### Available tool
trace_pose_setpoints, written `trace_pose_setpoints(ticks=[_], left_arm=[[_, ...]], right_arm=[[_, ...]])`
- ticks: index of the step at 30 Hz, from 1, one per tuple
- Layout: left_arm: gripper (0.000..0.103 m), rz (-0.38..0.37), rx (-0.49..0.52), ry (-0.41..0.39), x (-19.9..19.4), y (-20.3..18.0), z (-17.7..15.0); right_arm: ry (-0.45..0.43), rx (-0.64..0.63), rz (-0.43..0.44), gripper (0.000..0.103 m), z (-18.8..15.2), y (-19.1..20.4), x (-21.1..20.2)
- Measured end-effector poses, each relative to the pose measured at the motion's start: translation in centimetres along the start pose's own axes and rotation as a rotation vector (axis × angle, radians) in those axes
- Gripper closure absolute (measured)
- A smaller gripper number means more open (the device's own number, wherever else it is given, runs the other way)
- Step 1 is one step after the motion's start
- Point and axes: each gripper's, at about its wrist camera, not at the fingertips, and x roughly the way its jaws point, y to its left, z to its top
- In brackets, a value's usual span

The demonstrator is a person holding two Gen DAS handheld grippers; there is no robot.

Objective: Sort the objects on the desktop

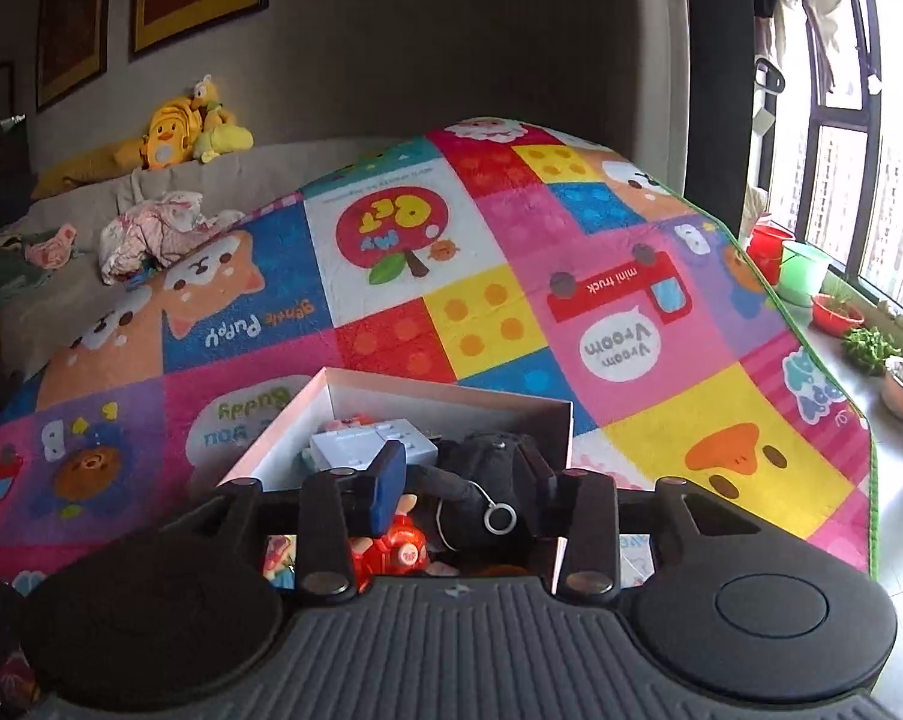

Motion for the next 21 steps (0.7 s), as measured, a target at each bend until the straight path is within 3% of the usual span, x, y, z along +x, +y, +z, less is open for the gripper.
trace_pose_setpoints(ticks=[3,9,16,21], left_arm=[[0.000,0.026,-0.027,-0.001,0.0,0.7,0.1],[0.000,0.059,-0.058,0.006,0.3,0.8,0.0],[0.000,0.138,-0.034,0.018,1.1,-0.5,0.2],[0.000,0.201,-0.023,0.031,1.8,-1.0,0.1]], right_arm=[[-0.027,0.054,0.011,0.038,-0.4,-0.5,-1.0],[-0.037,-0.008,-0.030,0.000,-4.7,0.2,-4.2],[0.153,-0.071,-0.047,0.000,-11.8,2.8,-3.6],[0.258,-0.108,-0.092,0.000,-14.1,4.4,-0.8]])
